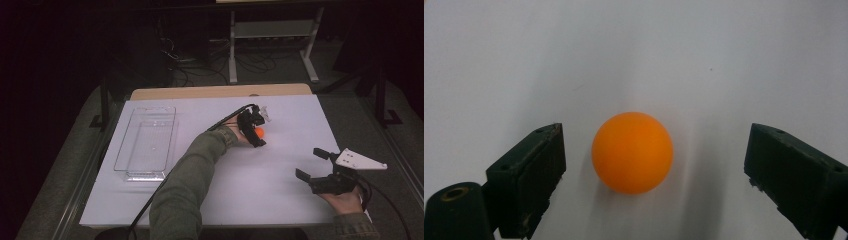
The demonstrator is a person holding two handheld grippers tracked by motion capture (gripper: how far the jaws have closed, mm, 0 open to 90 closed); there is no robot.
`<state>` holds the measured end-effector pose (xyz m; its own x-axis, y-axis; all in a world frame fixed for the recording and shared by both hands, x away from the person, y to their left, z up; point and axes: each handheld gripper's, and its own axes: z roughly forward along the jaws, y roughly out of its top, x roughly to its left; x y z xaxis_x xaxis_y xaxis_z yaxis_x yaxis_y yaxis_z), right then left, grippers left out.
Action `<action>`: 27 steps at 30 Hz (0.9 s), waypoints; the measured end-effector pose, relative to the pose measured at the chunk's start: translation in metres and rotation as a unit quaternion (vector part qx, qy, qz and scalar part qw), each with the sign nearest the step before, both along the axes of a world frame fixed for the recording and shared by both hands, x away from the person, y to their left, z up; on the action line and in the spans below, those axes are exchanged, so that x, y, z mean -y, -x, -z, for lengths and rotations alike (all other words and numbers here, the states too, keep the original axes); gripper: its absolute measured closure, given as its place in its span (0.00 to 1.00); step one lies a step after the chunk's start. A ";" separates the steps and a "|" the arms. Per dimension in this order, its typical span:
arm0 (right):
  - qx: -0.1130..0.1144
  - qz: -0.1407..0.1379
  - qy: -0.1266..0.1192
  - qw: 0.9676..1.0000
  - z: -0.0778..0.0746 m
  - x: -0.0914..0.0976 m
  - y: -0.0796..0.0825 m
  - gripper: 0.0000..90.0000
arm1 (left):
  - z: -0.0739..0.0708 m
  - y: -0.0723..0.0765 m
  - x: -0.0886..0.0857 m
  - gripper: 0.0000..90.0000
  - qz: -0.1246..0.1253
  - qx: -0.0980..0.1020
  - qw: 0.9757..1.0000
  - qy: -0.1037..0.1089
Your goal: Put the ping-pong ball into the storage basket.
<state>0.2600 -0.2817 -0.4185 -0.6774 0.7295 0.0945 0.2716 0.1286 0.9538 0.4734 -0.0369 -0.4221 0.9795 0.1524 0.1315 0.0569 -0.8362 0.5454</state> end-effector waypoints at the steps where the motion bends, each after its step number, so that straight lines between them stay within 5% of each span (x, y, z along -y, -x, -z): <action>1: 0.000 0.000 0.000 1.000 0.000 0.000 0.000 0.00 | 0.001 -0.001 0.000 0.13 -0.003 -0.002 1.000 0.002; 27: -0.004 -0.002 0.008 1.000 0.001 -0.002 -0.001 0.00 | 0.005 -0.008 -0.002 0.39 -0.002 0.003 1.000 0.011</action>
<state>0.2610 -0.2798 -0.4191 -0.6796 0.7282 0.0889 0.2796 0.1451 0.9491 0.4817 -0.0353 -0.4268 0.9782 0.1585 0.1344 0.0559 -0.8237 0.5643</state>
